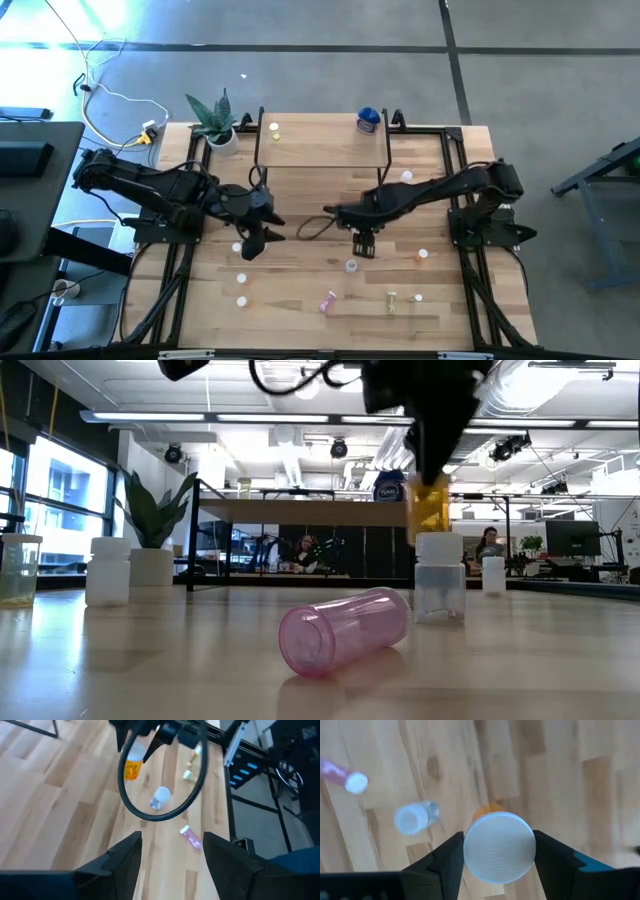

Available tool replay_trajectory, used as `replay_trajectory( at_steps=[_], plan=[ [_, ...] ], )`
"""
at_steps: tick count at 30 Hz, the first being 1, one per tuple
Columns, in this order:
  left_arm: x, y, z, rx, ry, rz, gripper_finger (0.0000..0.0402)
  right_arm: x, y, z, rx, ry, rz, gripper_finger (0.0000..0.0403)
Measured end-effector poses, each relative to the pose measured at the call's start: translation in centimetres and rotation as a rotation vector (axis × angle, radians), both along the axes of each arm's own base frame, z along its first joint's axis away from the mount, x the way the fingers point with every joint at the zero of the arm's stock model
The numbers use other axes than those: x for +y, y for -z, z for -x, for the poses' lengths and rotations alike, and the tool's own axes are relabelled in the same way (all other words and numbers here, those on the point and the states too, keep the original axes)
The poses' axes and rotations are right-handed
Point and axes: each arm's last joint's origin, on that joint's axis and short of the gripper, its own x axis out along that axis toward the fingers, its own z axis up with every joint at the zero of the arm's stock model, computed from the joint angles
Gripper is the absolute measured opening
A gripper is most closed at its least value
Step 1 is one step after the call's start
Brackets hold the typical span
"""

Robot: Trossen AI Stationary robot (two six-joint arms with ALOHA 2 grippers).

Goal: Pick and place medicine bottles onto shelf by color
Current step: Put the large orange pill bottle on the shelf

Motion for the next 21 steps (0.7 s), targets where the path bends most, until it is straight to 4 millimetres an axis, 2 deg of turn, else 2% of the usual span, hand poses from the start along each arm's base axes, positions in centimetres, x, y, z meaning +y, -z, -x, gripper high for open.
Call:
replay_trajectory(
  at_steps=[10, 21],
  plan=[
    [2.7, -1.0, 0.8, -0.045, -0.109, -0.015, 0.0200, -5.5, -5.0, -0.4, -0.050, 0.068, 0.023, 0.0190],
    [5.5, -2.3, 2.7, -0.109, -0.230, -0.057, 0.0200, -12.9, -9.4, 1.0, -0.111, 0.160, 0.077, 0.0190]
  ],
)
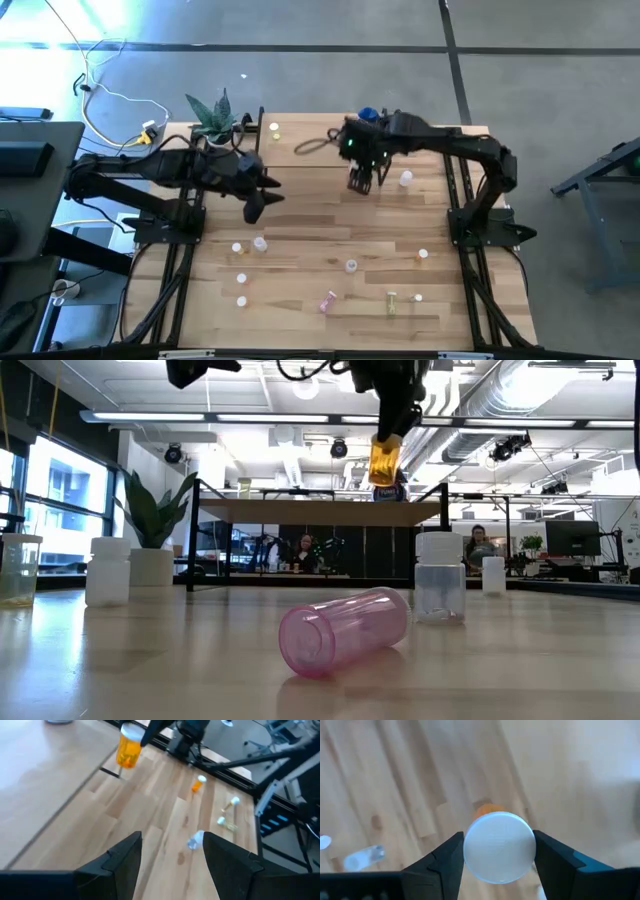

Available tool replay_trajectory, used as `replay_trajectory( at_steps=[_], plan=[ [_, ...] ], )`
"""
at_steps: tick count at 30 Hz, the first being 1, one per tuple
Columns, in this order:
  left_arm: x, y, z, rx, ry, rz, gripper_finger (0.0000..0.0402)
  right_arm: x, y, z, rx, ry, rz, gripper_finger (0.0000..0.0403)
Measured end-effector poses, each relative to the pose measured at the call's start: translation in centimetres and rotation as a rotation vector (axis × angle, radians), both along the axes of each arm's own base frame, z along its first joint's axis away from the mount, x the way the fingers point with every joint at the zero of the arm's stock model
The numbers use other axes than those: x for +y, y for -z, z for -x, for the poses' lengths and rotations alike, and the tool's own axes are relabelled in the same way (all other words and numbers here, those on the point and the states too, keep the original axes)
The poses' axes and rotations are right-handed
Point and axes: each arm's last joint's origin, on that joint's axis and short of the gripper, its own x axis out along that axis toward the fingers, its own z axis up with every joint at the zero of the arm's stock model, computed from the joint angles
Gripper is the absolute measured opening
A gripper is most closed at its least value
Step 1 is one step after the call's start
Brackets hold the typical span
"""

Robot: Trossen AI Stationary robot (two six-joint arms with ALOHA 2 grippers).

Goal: Pick and place medicine bottles onto shelf by color
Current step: Put the large orange pill bottle on the shelf

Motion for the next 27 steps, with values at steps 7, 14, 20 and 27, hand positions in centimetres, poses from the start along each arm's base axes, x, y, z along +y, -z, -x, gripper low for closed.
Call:
replay_trajectory(
  at_steps=[7, 14, 20, 27],
  plan=[
    [1.7, 0.0, 0.3, 0.010, -0.060, -0.039, 0.0200, -4.5, -1.2, 1.6, -0.018, 0.069, 0.036, 0.0191],
    [3.5, 0.0, 0.7, 0.013, -0.144, -0.043, 0.0200, -7.7, -0.6, 3.4, 0.036, 0.128, -0.012, 0.0191],
    [4.8, 0.0, 1.2, 0.017, -0.205, -0.049, 0.0200, -8.7, 0.1, 3.5, 0.034, 0.106, -0.074, 0.0191],
    [5.8, 0.0, 1.6, 0.018, -0.253, -0.046, 0.0200, -8.8, 0.6, 3.5, 0.082, 0.086, -0.084, 0.0191]
  ],
)
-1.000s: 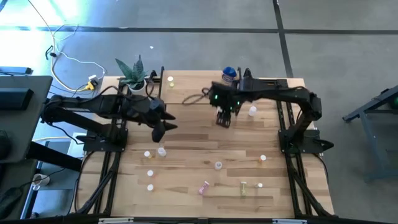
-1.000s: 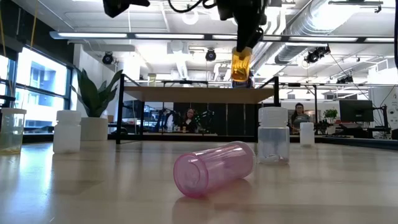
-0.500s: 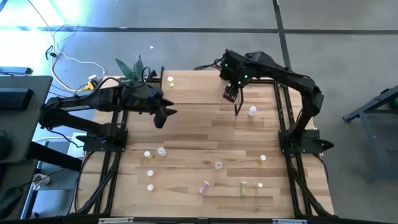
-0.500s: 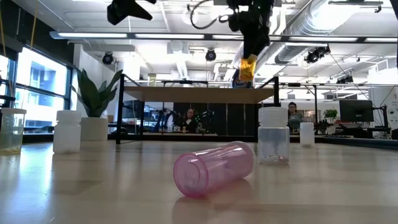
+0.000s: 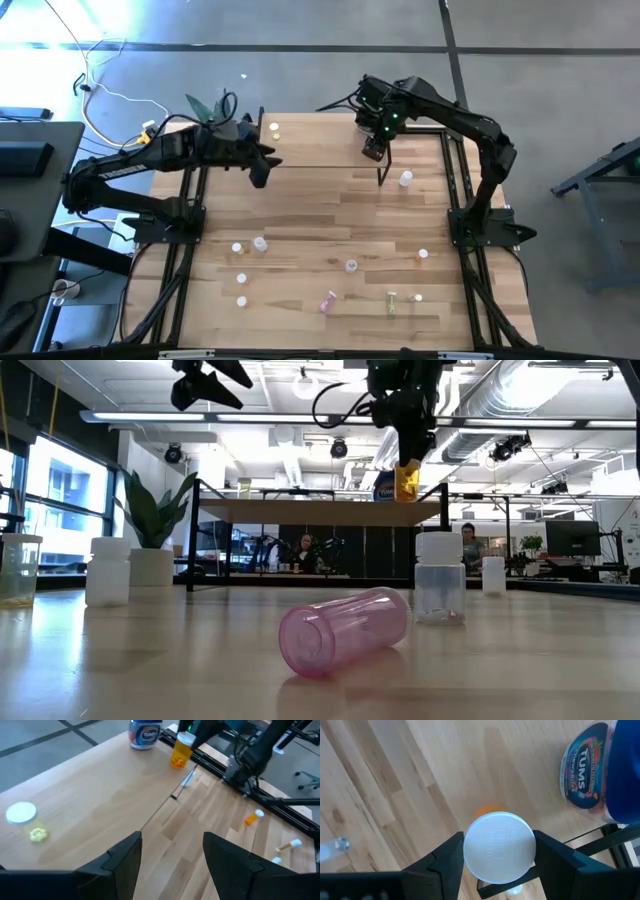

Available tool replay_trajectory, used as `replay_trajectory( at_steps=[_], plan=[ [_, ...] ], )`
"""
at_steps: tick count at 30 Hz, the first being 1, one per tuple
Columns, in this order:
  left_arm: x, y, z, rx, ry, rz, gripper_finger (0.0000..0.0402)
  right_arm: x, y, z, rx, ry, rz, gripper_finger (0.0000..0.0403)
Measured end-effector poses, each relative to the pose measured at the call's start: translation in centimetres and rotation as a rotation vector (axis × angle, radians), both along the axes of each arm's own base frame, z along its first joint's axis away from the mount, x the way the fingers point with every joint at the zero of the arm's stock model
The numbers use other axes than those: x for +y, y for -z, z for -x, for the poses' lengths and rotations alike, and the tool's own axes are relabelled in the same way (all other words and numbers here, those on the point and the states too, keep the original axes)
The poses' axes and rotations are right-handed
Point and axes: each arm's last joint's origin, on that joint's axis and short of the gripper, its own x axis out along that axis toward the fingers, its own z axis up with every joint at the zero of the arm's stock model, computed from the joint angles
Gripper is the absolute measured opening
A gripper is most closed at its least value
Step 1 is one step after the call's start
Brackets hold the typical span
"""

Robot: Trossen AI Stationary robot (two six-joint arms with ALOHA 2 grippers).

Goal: Pick and place medicine bottles onto shelf by color
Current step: Put the large orange pill bottle on the shelf

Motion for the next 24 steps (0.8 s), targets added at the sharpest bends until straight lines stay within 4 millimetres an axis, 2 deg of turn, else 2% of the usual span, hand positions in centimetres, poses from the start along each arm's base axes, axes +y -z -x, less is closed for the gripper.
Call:
replay_trajectory(
  at_steps=[9, 16, 24],
  plan=[
    [0.39, 0.00, 0.17, 0.000, -0.019, 0.001, 0.0200, 0.08, 0.03, 0.09, 0.015, -0.070, 0.012, 0.0192],
    [0.38, 0.02, 0.17, 0.000, -0.017, 0.002, 0.0200, 0.06, 0.02, 0.06, 0.014, -0.097, 0.023, 0.0219],
    [0.29, 0.04, 0.13, -0.006, 0.012, 0.020, 0.0200, 0.04, 0.01, 0.05, 0.018, -0.117, 0.035, 0.0231]
  ],
)
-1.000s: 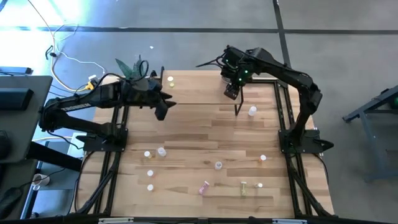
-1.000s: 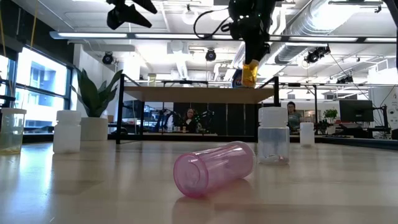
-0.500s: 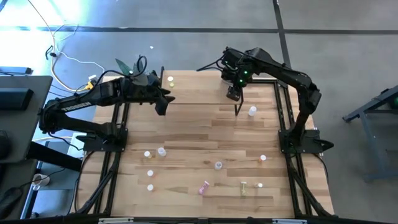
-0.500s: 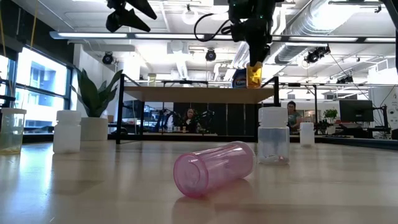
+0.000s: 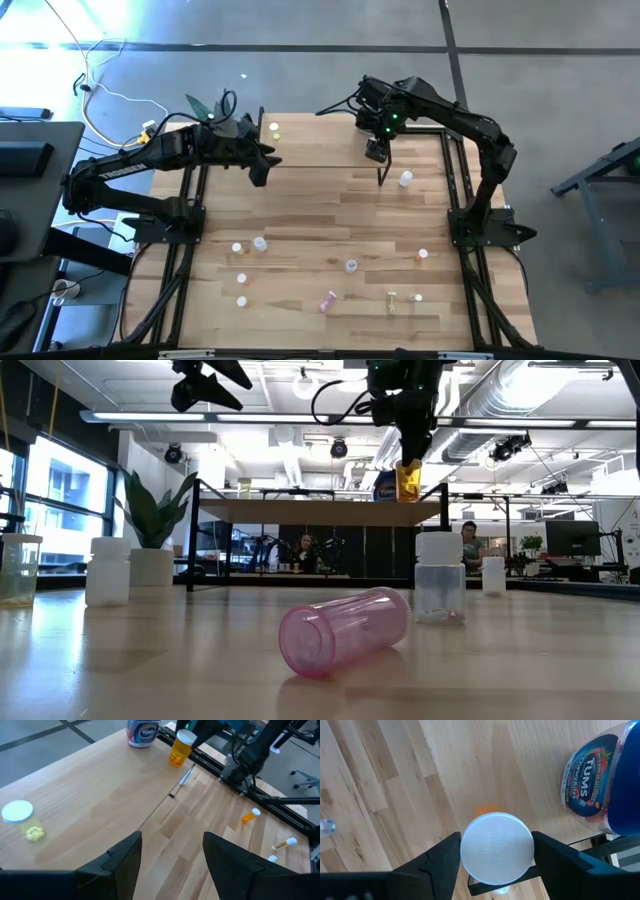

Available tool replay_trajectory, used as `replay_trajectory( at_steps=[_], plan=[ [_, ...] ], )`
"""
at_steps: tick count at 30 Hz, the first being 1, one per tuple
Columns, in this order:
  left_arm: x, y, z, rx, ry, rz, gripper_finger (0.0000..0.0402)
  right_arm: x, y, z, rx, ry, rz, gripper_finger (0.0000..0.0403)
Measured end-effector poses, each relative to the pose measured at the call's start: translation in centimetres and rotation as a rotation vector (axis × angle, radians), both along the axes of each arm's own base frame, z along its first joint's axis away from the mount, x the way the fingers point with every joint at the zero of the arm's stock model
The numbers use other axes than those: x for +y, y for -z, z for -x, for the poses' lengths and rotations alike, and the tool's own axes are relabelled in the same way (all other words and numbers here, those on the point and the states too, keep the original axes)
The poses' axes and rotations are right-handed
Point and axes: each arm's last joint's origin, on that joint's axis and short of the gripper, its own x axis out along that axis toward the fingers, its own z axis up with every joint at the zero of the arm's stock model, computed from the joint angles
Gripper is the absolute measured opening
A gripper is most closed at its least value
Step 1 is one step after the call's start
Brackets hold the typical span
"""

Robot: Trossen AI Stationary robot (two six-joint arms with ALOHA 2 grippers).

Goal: Pick and place medicine bottles onto shelf by color
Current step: Put the large orange pill bottle on the shelf, then put the small transparent pill bottle on the shelf

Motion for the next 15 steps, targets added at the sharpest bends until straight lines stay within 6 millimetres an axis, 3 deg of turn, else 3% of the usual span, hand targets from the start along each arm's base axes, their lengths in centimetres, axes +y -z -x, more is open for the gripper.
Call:
replay_trajectory(
  at_steps=[10, 15],
  plan=[
    [-0.10, 0.23, 0.12, 0.023, 0.012, 0.019, 0.0203, -0.09, -0.05, -0.14, -0.017, 0.013, 0.007, 0.0259],
    [-0.17, 0.47, 0.28, 0.044, 0.002, 0.044, 0.0226, -0.11, -0.09, -0.18, -0.026, 0.047, 0.002, 0.0259]
  ],
)
